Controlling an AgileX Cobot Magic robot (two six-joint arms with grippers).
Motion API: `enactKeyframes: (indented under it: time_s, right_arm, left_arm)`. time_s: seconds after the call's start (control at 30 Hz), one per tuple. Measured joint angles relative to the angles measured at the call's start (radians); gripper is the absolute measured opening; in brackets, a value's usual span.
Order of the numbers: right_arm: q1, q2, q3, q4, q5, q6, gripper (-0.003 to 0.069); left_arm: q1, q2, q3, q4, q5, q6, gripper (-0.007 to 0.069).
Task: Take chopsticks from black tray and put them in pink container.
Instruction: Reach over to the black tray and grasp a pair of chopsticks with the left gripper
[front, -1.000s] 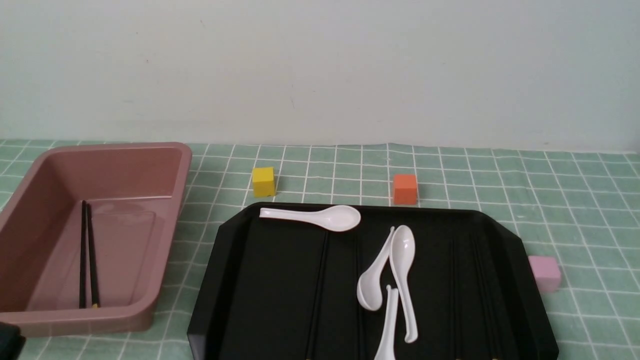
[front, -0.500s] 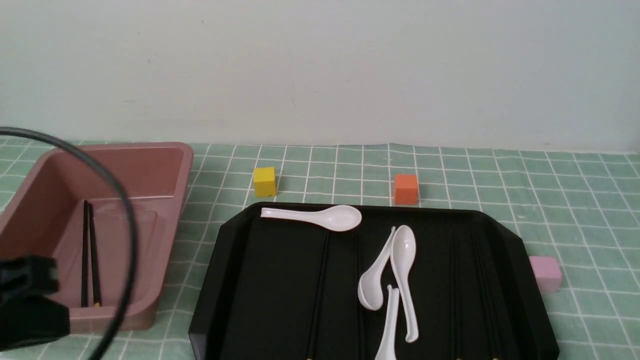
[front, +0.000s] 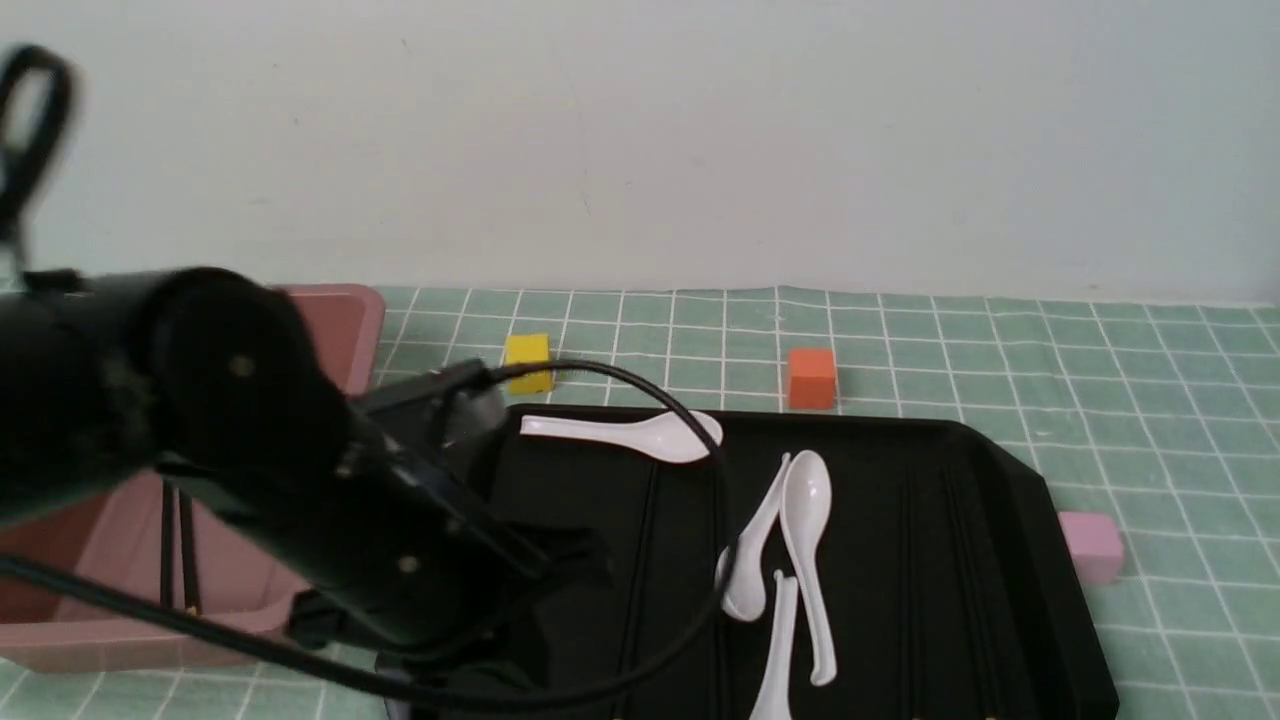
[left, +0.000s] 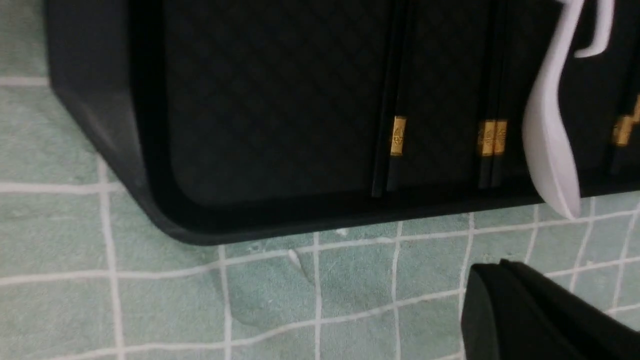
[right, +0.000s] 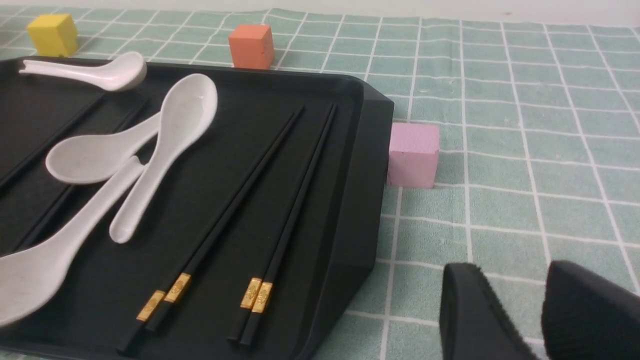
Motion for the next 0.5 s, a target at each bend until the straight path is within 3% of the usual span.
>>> enactKeyframes:
  time_s: [0.3,0.5]
  right_arm:
    - [0.000,0.000,0.000,0.000,0.000,0.000,0.0240]
    - [0.000,0.000,0.000,0.000,0.000,0.000,0.0240]
  left_arm:
    - [-0.103,0.261,-0.165,0.142,-0.004,-0.102,0.0255]
    - [-0.103,0.373,-0.237,0.157,-0.007,-0.116,0.0321]
